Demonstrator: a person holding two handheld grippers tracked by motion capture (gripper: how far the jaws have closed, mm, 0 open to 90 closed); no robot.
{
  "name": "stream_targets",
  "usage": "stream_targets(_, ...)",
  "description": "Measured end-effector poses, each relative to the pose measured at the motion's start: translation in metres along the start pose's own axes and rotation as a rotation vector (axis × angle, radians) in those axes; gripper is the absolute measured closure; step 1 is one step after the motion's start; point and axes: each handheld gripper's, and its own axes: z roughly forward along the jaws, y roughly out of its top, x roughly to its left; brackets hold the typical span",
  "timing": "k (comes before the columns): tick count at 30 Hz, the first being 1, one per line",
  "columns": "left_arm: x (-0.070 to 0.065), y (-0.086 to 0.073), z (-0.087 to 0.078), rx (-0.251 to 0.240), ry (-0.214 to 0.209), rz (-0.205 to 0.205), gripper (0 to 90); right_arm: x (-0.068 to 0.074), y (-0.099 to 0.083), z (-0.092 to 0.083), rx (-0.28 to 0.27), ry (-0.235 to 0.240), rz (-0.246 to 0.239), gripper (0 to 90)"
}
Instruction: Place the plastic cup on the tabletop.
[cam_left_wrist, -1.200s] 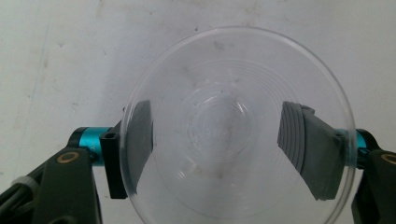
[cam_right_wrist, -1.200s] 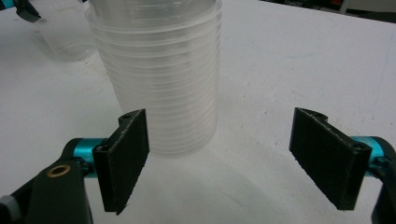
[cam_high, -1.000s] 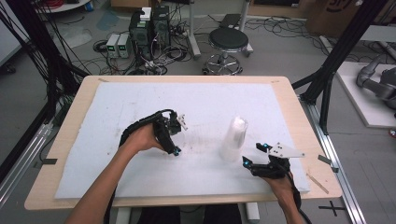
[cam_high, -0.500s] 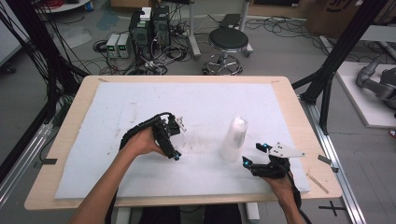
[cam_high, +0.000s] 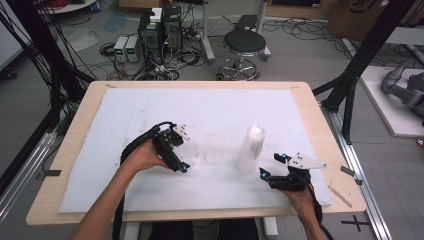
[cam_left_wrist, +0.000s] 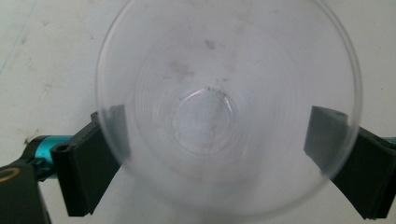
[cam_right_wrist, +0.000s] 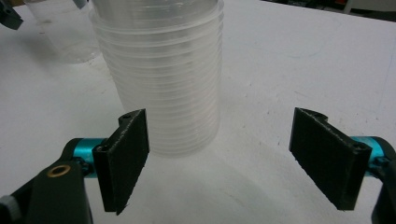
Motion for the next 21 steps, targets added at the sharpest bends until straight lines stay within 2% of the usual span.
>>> stream_targets(4, -0.005, -0.016, -0.01, -0.058, 0.01, -0.008, 5.3, 0.001, 0.0, 0.0, -0.001, 0.0, 0.003, 20.0)
stream_targets(10, -0.011, -0.047, -0.022, -0.159, 0.023, -0.073, 5.4, 0.0, -0.001, -0.001, -0.014, 0.005, 0.004, 20.0)
stream_targets(17, -0.022, -0.086, -0.033, -0.316, 0.074, -0.139, 5.4, 0.001, -0.001, -0.002, -0.022, -0.002, 0.009, 20.0)
stream_targets(21, -0.029, -0.106, -0.033, -0.366, 0.106, -0.177, 5.4, 0.0, -0.002, -0.003, -0.033, 0.002, 0.012, 20.0)
